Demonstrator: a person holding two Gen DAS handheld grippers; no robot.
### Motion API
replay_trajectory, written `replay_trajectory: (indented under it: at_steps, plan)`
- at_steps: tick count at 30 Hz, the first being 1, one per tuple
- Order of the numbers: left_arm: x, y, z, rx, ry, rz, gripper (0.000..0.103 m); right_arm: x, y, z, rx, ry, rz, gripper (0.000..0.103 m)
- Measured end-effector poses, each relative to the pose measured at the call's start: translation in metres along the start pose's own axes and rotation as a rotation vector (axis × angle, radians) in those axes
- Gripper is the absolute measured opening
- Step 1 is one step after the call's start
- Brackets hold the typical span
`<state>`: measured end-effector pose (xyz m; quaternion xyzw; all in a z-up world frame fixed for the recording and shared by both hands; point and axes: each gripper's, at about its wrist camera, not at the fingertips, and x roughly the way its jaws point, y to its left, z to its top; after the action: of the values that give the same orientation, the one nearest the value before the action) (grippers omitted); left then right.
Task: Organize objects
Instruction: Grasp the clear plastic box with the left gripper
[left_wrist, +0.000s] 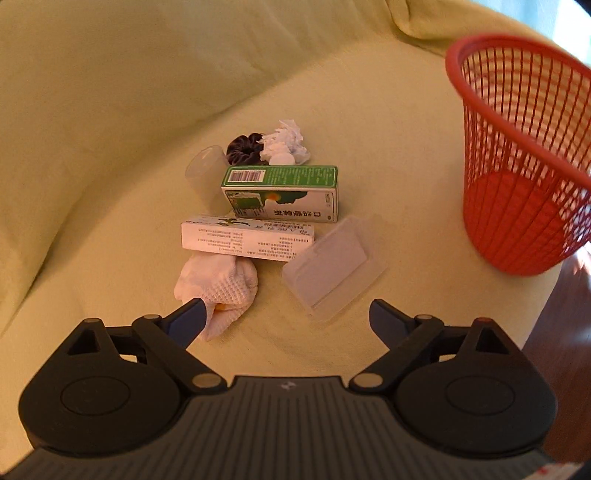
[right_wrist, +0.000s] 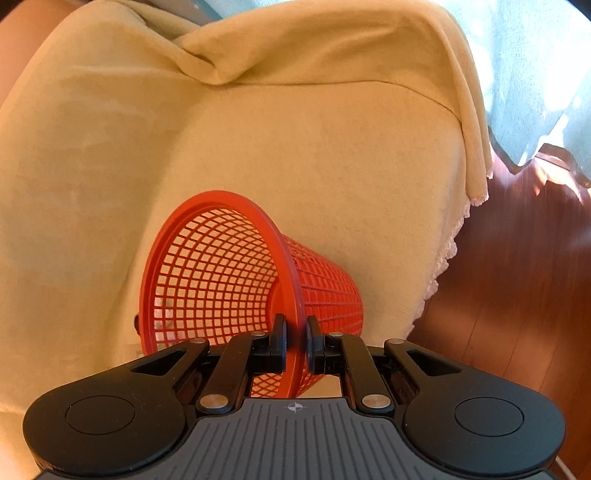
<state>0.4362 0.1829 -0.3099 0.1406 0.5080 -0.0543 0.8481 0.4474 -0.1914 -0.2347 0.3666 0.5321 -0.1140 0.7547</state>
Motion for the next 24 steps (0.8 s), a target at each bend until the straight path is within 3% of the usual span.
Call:
replay_trajectory:
  at_steps: [7,11,18,22,24]
  plan:
    - [0.025,-0.027,-0.003,0.262,-0.047,0.051,0.093,0.001,0.000,0.003,-0.001,0.000,0.002,0.006]
    - [0.036,-0.044,-0.005,0.429,-0.070,0.039,0.082,0.001,0.002,0.004,0.009,-0.002,-0.002,0.006]
    - [0.053,-0.056,-0.015,0.623,-0.107,0.067,0.079,0.000,0.005,0.005,0.012,-0.006,-0.009,0.006]
    - [0.064,-0.063,-0.022,0.705,-0.113,0.080,0.060,-0.001,0.006,0.004,0.006,-0.007,-0.012,0.006]
    - [0.066,-0.064,-0.023,0.718,-0.113,0.075,0.059,-0.001,0.007,0.004,-0.001,-0.006,-0.013,0.006]
